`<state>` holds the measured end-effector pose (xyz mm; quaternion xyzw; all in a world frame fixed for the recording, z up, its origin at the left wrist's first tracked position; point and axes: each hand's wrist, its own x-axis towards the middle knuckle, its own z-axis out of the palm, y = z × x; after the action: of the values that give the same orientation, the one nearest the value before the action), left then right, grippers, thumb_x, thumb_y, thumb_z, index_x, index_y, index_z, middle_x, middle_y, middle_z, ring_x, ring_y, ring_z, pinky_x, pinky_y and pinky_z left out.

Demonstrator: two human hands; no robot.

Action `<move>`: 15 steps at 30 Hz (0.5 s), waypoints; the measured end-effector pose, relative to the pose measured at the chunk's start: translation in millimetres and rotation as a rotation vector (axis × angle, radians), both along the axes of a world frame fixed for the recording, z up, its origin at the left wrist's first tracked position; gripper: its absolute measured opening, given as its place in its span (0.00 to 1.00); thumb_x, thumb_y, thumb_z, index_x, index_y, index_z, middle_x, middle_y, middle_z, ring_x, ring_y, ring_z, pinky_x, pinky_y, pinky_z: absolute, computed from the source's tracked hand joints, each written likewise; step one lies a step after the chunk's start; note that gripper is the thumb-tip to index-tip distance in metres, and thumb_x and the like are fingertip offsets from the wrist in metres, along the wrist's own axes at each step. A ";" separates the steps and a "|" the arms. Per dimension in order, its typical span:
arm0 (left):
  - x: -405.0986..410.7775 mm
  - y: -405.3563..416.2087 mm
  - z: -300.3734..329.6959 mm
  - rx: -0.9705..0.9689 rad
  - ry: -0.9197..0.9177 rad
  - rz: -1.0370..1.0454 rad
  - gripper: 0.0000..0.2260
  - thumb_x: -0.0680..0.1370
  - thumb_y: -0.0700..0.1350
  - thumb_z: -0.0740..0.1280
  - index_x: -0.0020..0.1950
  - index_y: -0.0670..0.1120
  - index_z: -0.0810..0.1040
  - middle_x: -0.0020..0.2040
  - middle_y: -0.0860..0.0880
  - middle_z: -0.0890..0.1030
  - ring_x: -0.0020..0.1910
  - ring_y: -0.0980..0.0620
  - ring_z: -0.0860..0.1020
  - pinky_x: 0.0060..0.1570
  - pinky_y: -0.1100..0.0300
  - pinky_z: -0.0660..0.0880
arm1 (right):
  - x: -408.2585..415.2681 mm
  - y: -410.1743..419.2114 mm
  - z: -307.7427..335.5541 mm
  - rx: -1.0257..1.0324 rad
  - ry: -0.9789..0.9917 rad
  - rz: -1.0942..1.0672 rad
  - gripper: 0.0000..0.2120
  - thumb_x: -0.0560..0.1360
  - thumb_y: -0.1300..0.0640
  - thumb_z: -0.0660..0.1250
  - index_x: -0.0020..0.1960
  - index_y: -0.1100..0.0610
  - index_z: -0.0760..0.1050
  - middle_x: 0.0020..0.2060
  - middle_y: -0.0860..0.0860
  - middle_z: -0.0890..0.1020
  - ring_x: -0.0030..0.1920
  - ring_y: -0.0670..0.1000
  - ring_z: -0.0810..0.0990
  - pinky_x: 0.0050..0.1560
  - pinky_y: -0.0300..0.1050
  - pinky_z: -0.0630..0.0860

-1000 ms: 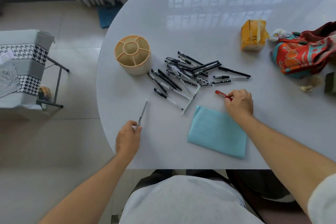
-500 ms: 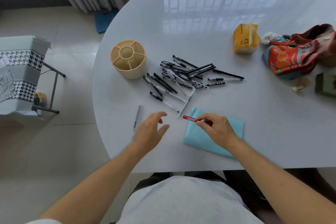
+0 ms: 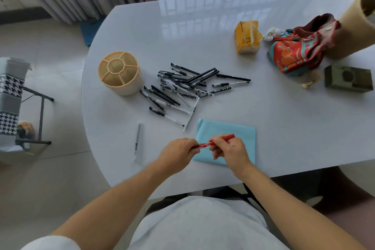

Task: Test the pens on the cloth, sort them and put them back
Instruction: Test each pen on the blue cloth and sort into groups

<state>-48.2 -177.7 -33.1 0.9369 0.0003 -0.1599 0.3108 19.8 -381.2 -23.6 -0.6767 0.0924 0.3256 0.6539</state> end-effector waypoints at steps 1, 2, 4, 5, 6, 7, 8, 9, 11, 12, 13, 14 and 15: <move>-2.7 6.6 -3.3 0.027 0.000 0.042 0.07 0.81 0.50 0.65 0.51 0.47 0.79 0.43 0.50 0.80 0.43 0.46 0.77 0.40 0.54 0.68 | 8.8 -5.3 -2.1 -0.019 0.009 -0.130 0.10 0.78 0.59 0.68 0.41 0.61 0.84 0.33 0.59 0.83 0.29 0.54 0.78 0.30 0.46 0.77; -6.8 15.5 -7.1 0.057 0.008 0.092 0.07 0.81 0.49 0.66 0.50 0.46 0.80 0.43 0.49 0.81 0.43 0.46 0.77 0.40 0.54 0.67 | 19.9 -14.2 -3.5 -0.033 0.020 -0.255 0.11 0.78 0.60 0.68 0.40 0.62 0.83 0.32 0.58 0.82 0.28 0.53 0.77 0.29 0.45 0.76; -13.5 31.8 -12.9 0.094 0.024 0.163 0.07 0.80 0.49 0.67 0.50 0.46 0.81 0.43 0.49 0.82 0.43 0.45 0.78 0.40 0.53 0.69 | 43.6 -36.5 -4.0 -0.085 -0.004 -0.358 0.10 0.78 0.60 0.67 0.41 0.62 0.82 0.30 0.56 0.82 0.28 0.51 0.77 0.29 0.44 0.76; -14.4 35.1 -14.1 0.097 0.021 0.164 0.07 0.80 0.49 0.68 0.50 0.46 0.81 0.43 0.49 0.82 0.44 0.45 0.78 0.41 0.53 0.71 | 51.5 -44.4 -5.9 -0.124 -0.028 -0.342 0.09 0.78 0.60 0.68 0.42 0.62 0.82 0.31 0.55 0.83 0.28 0.51 0.78 0.31 0.45 0.77; -13.0 33.7 -14.0 0.087 0.003 0.149 0.06 0.79 0.50 0.68 0.50 0.48 0.81 0.44 0.51 0.82 0.45 0.46 0.79 0.42 0.53 0.73 | 55.6 -47.8 -8.4 -0.150 -0.051 -0.306 0.08 0.79 0.60 0.68 0.44 0.61 0.83 0.31 0.54 0.84 0.30 0.51 0.80 0.33 0.45 0.79; -9.5 28.3 -13.7 0.061 -0.028 0.118 0.06 0.79 0.50 0.68 0.50 0.49 0.81 0.46 0.52 0.82 0.47 0.48 0.79 0.44 0.53 0.74 | 56.3 -46.1 -11.0 -0.157 -0.068 -0.263 0.06 0.79 0.61 0.68 0.45 0.60 0.83 0.33 0.54 0.85 0.31 0.51 0.82 0.36 0.45 0.81; -4.5 19.6 -14.3 0.029 -0.065 0.065 0.05 0.79 0.50 0.68 0.51 0.49 0.80 0.50 0.52 0.82 0.52 0.49 0.79 0.48 0.53 0.76 | 54.6 -40.8 -13.6 -0.157 -0.090 -0.218 0.05 0.79 0.63 0.68 0.47 0.59 0.83 0.34 0.53 0.86 0.33 0.51 0.83 0.38 0.44 0.82; 1.1 9.0 -15.4 0.001 -0.098 -0.007 0.05 0.79 0.49 0.69 0.52 0.49 0.80 0.56 0.51 0.83 0.59 0.49 0.79 0.55 0.53 0.76 | 50.8 -33.7 -16.7 -0.164 -0.126 -0.171 0.05 0.78 0.64 0.68 0.47 0.58 0.83 0.36 0.52 0.87 0.34 0.52 0.84 0.40 0.43 0.83; 11.7 -8.5 -20.3 -0.016 -0.121 -0.158 0.06 0.79 0.47 0.69 0.53 0.46 0.80 0.67 0.48 0.79 0.71 0.48 0.72 0.67 0.53 0.71 | 42.6 -19.8 -23.3 -0.213 -0.208 -0.105 0.06 0.77 0.63 0.69 0.47 0.55 0.83 0.40 0.48 0.88 0.36 0.51 0.85 0.42 0.41 0.82; 15.5 -13.7 -23.5 0.001 -0.110 -0.225 0.07 0.79 0.46 0.69 0.53 0.45 0.80 0.69 0.46 0.77 0.74 0.47 0.69 0.70 0.52 0.69 | 38.7 -15.2 -27.1 -0.236 -0.236 -0.100 0.06 0.77 0.62 0.69 0.47 0.53 0.83 0.42 0.47 0.88 0.37 0.51 0.85 0.42 0.41 0.82; 17.5 -16.7 -26.8 0.030 -0.091 -0.275 0.07 0.79 0.47 0.68 0.54 0.44 0.80 0.70 0.46 0.75 0.75 0.47 0.68 0.71 0.52 0.67 | 35.3 -12.3 -30.7 -0.259 -0.258 -0.102 0.07 0.76 0.61 0.69 0.47 0.50 0.83 0.42 0.45 0.88 0.38 0.50 0.86 0.43 0.41 0.81; 17.9 -18.0 -29.9 0.062 -0.070 -0.305 0.08 0.80 0.47 0.68 0.55 0.43 0.80 0.71 0.46 0.74 0.76 0.46 0.66 0.71 0.51 0.67 | 32.4 -10.2 -33.3 -0.284 -0.284 -0.097 0.07 0.76 0.59 0.70 0.46 0.48 0.83 0.42 0.43 0.88 0.39 0.49 0.86 0.43 0.41 0.80; 16.9 -17.9 -32.8 0.092 -0.057 -0.320 0.09 0.80 0.48 0.67 0.55 0.44 0.80 0.73 0.46 0.72 0.76 0.47 0.65 0.71 0.51 0.66 | 30.3 -8.3 -35.4 -0.306 -0.317 -0.080 0.08 0.75 0.58 0.70 0.45 0.45 0.82 0.41 0.41 0.87 0.40 0.48 0.86 0.44 0.41 0.80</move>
<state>-31.3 -195.6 -65.9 0.9424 -0.1503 -0.1807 0.2379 50.1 -389.6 -59.0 -0.8066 0.0635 0.1709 0.5623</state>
